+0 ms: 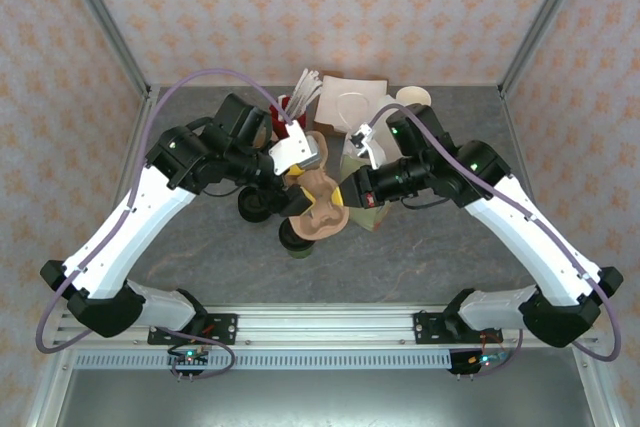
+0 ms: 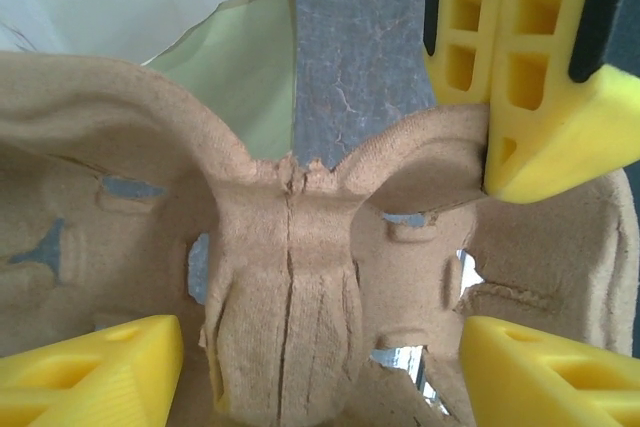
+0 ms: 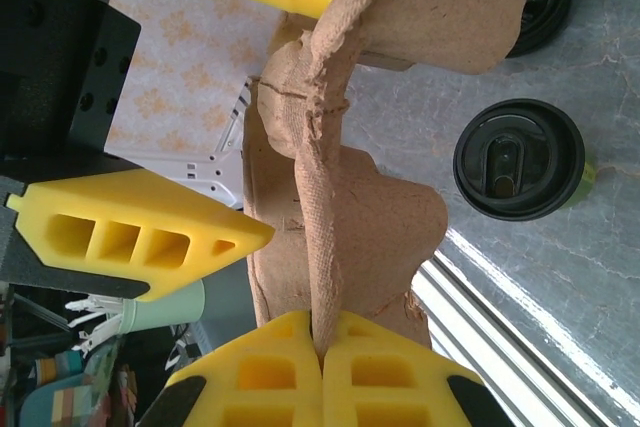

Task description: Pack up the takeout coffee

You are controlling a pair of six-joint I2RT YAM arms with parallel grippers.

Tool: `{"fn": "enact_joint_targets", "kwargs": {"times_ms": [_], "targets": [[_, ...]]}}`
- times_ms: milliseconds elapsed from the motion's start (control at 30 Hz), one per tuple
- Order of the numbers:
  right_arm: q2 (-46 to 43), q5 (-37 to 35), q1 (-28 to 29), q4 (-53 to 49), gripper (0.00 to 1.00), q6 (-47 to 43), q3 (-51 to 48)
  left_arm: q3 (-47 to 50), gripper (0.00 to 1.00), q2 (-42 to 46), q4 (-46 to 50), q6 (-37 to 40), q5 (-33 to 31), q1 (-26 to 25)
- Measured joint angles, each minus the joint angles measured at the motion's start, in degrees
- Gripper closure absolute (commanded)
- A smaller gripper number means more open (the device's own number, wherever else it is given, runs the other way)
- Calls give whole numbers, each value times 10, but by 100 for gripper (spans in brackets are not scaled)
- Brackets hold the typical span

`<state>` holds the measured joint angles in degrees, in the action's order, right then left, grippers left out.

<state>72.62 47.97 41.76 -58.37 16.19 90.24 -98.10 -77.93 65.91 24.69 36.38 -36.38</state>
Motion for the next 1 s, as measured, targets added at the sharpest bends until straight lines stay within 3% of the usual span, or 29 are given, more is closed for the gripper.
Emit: {"fn": "enact_joint_targets", "kwargs": {"times_ms": [167, 567, 1000], "targets": [[2, 1, 0, -5, 100, -4, 0, 3, 46, 1, -17, 9, 7, 0], [2, 1, 0, -8, 100, -4, 0, 3, 50, -4, -24, 10, 11, 0], [-9, 3, 0, -8, 100, -3, 0, 3, 69, -12, -25, 9, 24, 0]]}}
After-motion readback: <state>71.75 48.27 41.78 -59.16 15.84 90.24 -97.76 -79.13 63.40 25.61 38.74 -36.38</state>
